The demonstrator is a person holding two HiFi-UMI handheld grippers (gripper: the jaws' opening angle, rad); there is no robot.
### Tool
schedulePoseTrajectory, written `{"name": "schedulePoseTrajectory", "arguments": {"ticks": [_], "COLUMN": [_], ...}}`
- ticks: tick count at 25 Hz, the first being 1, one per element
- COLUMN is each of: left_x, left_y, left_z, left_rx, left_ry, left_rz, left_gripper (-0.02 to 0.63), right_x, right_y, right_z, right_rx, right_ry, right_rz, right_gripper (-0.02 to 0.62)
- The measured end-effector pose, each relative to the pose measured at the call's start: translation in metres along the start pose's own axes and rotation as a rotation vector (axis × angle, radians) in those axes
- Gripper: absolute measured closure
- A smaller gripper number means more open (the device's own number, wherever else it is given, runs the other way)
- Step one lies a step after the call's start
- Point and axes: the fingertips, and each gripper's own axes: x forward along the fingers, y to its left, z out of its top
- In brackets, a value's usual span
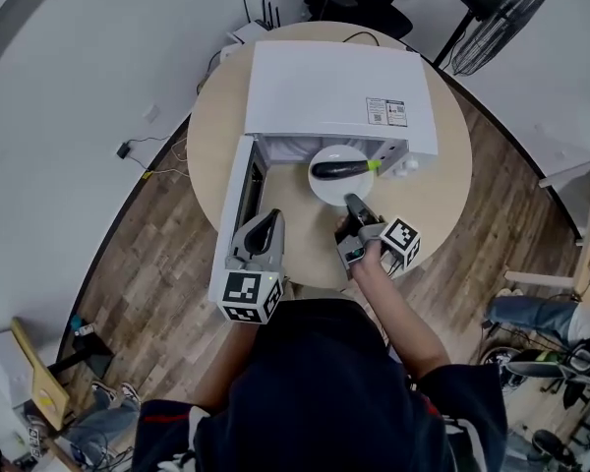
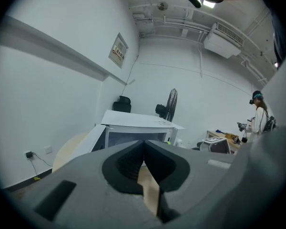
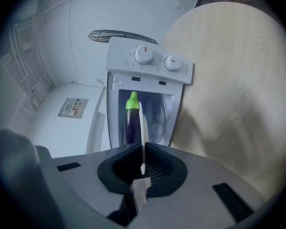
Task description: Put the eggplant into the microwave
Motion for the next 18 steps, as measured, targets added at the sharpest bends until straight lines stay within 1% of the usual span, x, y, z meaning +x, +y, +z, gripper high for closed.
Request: {"name": "schedulePoseTrajectory", "arguments": {"ticks": [5, 12, 15, 18], "left_x": [0.008, 0.017, 0.021, 0.023], "left_y": [0.009, 0.012, 0.011, 0.013], "left_z": [0.004, -0.006, -0.010, -0.012], "left_rx": [0.003, -0.005, -0.002, -0.005], "left_ry": [0.010, 0.050, 0.066, 0.078], "left_rz": [-0.039, -0.066, -0.078, -0.076], "left_gripper": [0.589, 0.589, 0.589, 0.589], "right_x": [0.011, 0.032, 0.040, 0.050], "right_y": [-0.005, -0.025, -0.033, -0.040], "right_z": [-0.002, -0.001, 0.002, 0.006], "right_rx": [0.016, 0.055, 0.048, 0.048], "right_ry": [-0.022, -0.024, -0.025, -0.027], "right_rz": [0.008, -0.025, -0.055, -0.061], "right_gripper": [0.575, 0.575, 0.575, 0.575]}}
